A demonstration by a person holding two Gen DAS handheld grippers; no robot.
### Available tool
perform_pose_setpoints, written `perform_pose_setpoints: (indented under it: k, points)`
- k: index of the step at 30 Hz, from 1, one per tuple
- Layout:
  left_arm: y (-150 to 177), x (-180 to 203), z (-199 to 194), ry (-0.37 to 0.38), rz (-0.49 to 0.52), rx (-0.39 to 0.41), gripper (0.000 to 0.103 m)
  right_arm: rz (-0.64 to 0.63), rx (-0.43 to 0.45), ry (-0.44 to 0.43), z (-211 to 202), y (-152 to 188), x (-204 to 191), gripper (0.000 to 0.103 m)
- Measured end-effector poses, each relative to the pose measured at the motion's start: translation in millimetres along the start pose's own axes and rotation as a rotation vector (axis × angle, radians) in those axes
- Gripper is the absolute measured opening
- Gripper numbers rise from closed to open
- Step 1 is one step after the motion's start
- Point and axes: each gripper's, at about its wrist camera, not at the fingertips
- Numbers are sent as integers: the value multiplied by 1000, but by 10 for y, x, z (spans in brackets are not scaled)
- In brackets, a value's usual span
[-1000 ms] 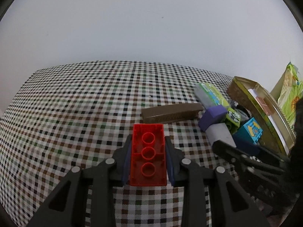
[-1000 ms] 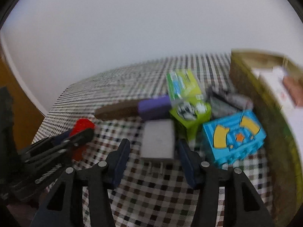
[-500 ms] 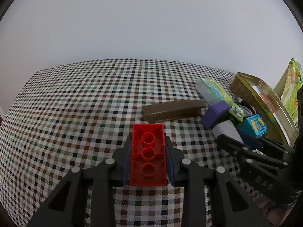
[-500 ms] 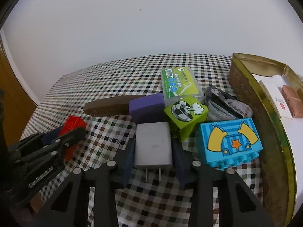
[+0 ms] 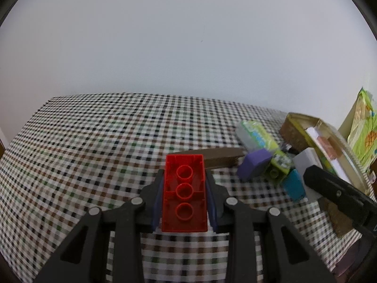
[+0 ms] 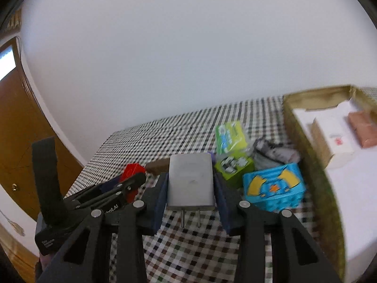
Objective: Organize rigid objects
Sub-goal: 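Grasp the white charger plug with the right gripper and lift it, then lower the red brick into the tin with the left gripper while the right places the charger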
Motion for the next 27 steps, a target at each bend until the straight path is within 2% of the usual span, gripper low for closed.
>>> perform_pose_setpoints:
  k: [10,12,22,27]
  points:
    - [22,458,34,12,36,12,30,-7,79,29,-416,-9,311,42]
    - [28,556,49,4,46,16,30,-10,97,45,-259,-34,159,42]
    - [43,830,113,4,50,7,30,3,128,69,-366,-40,372,42]
    - [25,947,76,16,60,11,30,-6,153,79,-601,-14,457,42]
Point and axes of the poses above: each gripper's, at about its wrist camera, not at the fingertips, and z roughly the way its jaws point, x to its right, y to its underside, and after that the axes turned 6 degrees about y, right-handed
